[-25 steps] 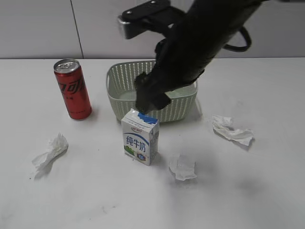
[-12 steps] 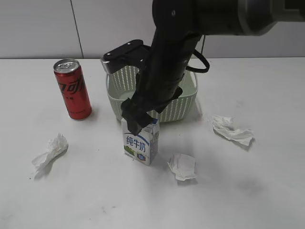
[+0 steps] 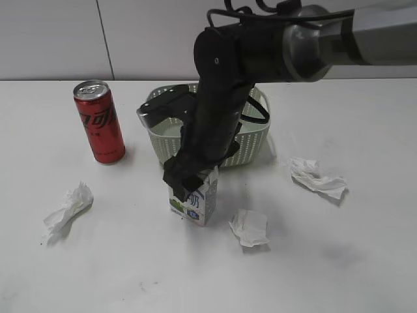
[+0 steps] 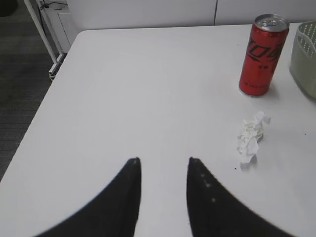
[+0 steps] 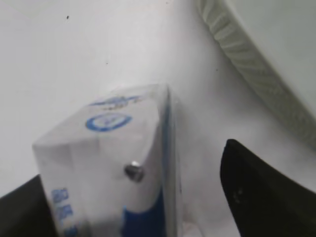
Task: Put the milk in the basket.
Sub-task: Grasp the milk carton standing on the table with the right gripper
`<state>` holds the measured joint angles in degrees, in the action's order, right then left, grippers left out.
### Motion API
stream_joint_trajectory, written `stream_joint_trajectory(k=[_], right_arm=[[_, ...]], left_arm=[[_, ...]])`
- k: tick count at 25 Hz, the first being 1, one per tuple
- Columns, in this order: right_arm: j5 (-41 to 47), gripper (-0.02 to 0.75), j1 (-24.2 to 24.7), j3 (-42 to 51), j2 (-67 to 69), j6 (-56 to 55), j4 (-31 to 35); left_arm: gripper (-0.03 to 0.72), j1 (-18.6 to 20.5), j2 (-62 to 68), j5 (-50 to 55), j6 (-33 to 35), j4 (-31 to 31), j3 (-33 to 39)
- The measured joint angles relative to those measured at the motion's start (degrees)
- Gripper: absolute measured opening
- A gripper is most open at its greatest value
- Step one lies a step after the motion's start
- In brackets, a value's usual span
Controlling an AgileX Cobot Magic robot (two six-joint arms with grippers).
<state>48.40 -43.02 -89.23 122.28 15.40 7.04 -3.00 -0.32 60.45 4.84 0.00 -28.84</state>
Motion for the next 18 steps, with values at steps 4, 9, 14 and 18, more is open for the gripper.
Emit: stream_joint_trajectory(k=[4, 9, 14, 18], right_arm=[[-0.4, 0.561, 0.0, -0.2, 1.4, 0.0, 0.0], [-0.4, 0.421, 0.0, -0.2, 1.6, 0.2, 0.0], [3.7, 0.356, 0.0, -2.0, 1.7, 0.3, -0.3], [12.1, 0.356, 0.0, -7.5, 1.8, 0.3, -0.1]], left_arm=[[0.238, 0.0, 0.0, 0.0, 0.0, 0.0, 0.0], [0.238, 0.0, 0.0, 0.0, 0.0, 0.0, 0.0], [0.238, 0.0, 0.0, 0.0, 0.0, 0.0, 0.0], [0.238, 0.0, 0.0, 0.0, 0.0, 0.0, 0.0]])
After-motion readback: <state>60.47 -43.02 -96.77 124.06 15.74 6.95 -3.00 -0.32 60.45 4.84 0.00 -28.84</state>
